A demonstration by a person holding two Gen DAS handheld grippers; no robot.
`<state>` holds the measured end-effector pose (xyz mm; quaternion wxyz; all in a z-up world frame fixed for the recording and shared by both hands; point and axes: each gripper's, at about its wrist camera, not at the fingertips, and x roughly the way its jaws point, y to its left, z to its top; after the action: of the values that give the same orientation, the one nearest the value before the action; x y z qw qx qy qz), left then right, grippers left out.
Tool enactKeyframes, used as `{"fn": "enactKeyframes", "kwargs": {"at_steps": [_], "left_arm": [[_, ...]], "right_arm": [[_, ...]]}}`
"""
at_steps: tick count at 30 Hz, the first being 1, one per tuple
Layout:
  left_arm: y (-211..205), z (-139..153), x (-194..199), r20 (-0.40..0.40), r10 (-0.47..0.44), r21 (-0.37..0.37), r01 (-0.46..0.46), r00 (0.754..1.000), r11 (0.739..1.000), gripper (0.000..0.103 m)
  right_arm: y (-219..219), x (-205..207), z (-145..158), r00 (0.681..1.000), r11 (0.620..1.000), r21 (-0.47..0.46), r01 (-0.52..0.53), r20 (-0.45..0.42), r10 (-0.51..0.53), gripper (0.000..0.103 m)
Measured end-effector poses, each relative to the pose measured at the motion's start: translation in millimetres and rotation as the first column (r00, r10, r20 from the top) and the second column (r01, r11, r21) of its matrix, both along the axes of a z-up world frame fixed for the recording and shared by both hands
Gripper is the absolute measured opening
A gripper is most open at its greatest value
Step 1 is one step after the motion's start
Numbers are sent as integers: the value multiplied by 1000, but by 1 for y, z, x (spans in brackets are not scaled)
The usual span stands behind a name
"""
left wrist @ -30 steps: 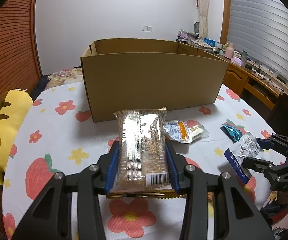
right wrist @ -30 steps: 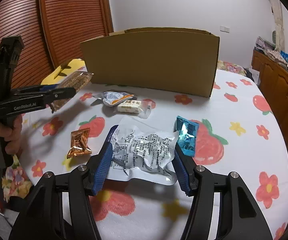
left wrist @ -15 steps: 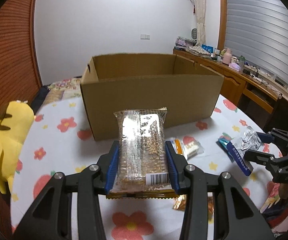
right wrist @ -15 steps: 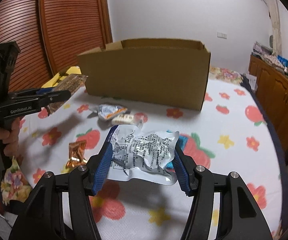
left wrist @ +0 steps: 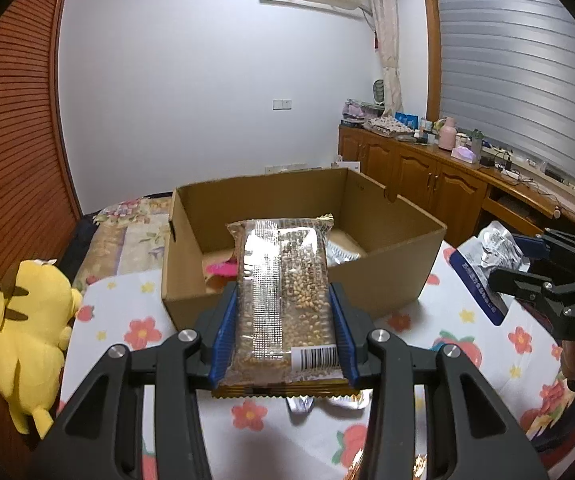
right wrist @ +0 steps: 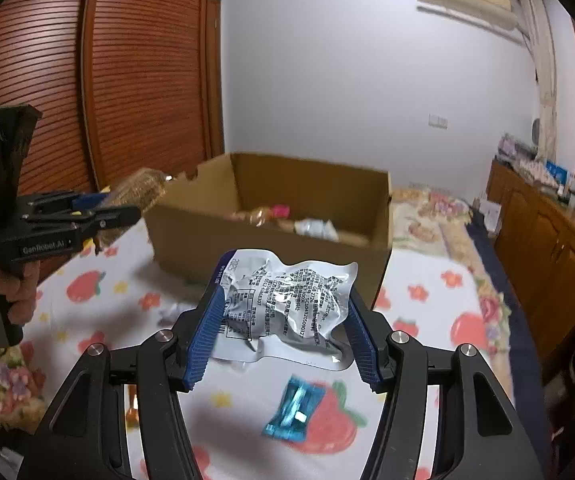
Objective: Organize snacks
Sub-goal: 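Lift both held packets and carry them over the cardboard box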
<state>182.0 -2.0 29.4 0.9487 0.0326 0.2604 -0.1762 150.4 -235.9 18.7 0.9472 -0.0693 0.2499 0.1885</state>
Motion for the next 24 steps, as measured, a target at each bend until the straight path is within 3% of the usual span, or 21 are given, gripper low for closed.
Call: {"fn": "enactKeyframes", "kwargs": {"at_steps": [10, 24], "left_arm": [[-3, 5, 29, -29, 11, -4, -11, 1000, 1000, 42], [-12, 1, 64, -58, 19, 1, -19, 998, 1000, 42]], "right_arm": [[11, 30, 22, 999, 1000, -5, -8, 36, 8, 60], [19, 86, 15, 999, 998, -39, 39, -7, -40, 60]]}}
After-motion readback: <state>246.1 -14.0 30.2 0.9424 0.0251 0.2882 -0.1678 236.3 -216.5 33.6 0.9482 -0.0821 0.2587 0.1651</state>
